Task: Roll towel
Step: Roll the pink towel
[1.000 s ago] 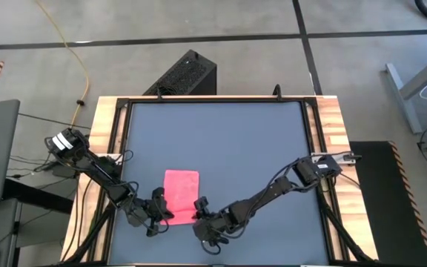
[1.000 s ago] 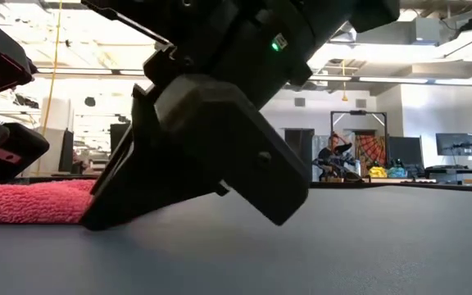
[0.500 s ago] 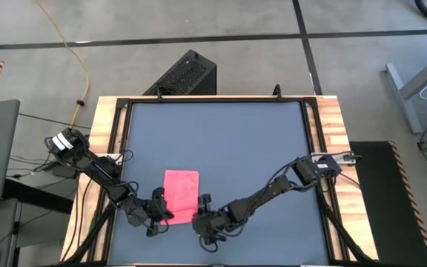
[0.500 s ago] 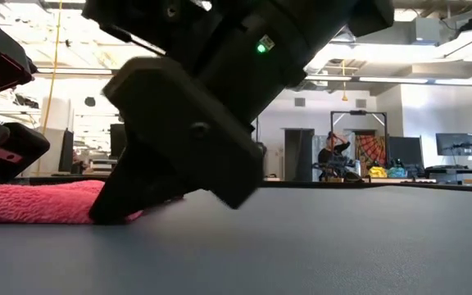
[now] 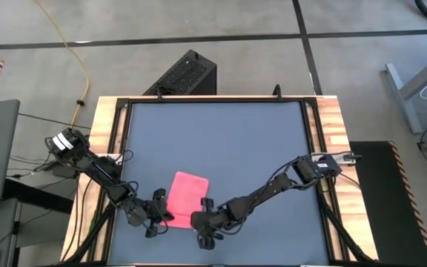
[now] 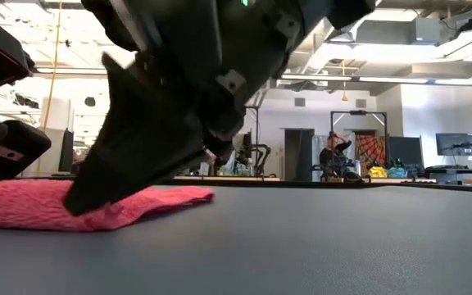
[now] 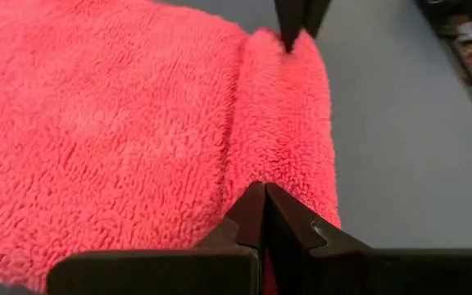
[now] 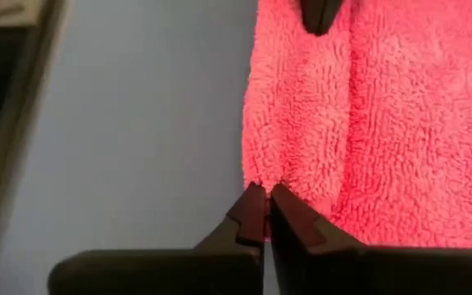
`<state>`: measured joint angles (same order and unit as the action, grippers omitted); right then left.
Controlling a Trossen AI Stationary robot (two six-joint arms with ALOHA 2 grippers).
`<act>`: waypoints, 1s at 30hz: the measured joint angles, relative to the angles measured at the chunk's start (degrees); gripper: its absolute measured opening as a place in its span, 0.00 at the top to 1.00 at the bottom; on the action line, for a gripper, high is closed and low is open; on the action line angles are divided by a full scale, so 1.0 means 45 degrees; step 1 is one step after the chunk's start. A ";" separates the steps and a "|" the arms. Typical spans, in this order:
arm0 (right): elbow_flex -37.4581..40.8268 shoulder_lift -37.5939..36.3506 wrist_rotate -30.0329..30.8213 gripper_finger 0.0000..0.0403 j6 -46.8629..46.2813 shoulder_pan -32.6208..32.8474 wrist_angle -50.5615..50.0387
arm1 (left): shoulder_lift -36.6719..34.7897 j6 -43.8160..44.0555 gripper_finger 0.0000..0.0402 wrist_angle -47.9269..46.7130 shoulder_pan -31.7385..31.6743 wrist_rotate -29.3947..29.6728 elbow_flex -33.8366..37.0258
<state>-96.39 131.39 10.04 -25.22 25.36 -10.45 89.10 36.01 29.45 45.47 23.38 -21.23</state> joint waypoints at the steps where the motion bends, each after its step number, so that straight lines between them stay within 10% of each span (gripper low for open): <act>1: -0.0061 0.0000 -0.0270 0.94 -0.0369 -0.0038 -0.0008 | 0.0000 -0.0102 1.00 0.0178 0.0000 -0.0102 0.0000; 30: 0.0270 -0.0058 0.0154 0.95 -0.5764 0.0753 0.0211 | -0.1666 -0.1760 0.97 -0.0166 -0.0013 0.0283 0.0005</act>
<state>-95.18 131.13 10.73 -51.16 28.74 -9.50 81.60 28.09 28.70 45.41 24.66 -21.21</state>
